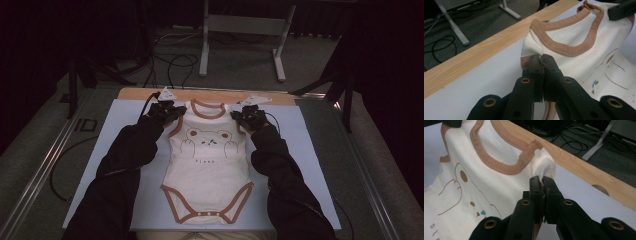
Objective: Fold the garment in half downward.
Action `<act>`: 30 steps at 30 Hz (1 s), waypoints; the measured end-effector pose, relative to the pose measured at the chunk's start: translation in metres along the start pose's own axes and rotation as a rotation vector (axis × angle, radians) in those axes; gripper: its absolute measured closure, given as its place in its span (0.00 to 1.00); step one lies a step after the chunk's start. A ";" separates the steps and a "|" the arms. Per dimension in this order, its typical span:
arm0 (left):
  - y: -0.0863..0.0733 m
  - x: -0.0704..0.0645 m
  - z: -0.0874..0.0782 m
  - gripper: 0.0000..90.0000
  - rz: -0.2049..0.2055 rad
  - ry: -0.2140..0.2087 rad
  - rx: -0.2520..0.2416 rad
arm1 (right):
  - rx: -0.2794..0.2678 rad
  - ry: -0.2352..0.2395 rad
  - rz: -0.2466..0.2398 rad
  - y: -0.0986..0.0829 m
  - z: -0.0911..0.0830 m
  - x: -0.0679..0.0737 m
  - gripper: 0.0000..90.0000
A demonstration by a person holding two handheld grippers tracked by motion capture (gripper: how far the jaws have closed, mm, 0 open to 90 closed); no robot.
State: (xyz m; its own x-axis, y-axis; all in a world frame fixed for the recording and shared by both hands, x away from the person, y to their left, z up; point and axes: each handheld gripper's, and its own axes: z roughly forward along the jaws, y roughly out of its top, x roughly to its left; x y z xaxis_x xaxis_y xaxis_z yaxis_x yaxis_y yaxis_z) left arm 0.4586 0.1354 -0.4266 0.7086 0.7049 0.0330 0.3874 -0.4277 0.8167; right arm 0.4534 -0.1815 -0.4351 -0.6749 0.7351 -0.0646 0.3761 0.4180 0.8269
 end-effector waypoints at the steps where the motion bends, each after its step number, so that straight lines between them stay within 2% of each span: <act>1: 0.000 -0.001 -0.001 0.98 -0.005 0.000 -0.002 | -0.001 0.000 -0.002 0.000 -0.002 0.001 0.97; 8: -0.004 -0.009 -0.012 0.98 0.015 -0.006 -0.003 | -0.022 0.010 -0.013 -0.004 -0.013 0.012 0.97; 13: -0.008 -0.015 -0.021 0.98 0.012 -0.021 -0.020 | -0.036 0.016 -0.031 -0.006 -0.022 0.020 0.97; 26: -0.025 -0.039 -0.042 0.98 0.047 -0.037 -0.037 | -0.056 0.044 -0.045 -0.021 -0.042 0.042 0.97; 30: -0.031 -0.048 -0.053 0.98 0.065 -0.033 -0.049 | -0.065 0.060 -0.053 -0.027 -0.050 0.050 0.97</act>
State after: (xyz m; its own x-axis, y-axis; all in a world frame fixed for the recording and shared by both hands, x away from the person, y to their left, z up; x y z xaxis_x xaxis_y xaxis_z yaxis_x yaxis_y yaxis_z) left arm 0.3816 0.1450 -0.4231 0.7506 0.6572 0.0682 0.3116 -0.4431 0.8406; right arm 0.3778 -0.1829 -0.4329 -0.7305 0.6786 -0.0770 0.2981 0.4182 0.8580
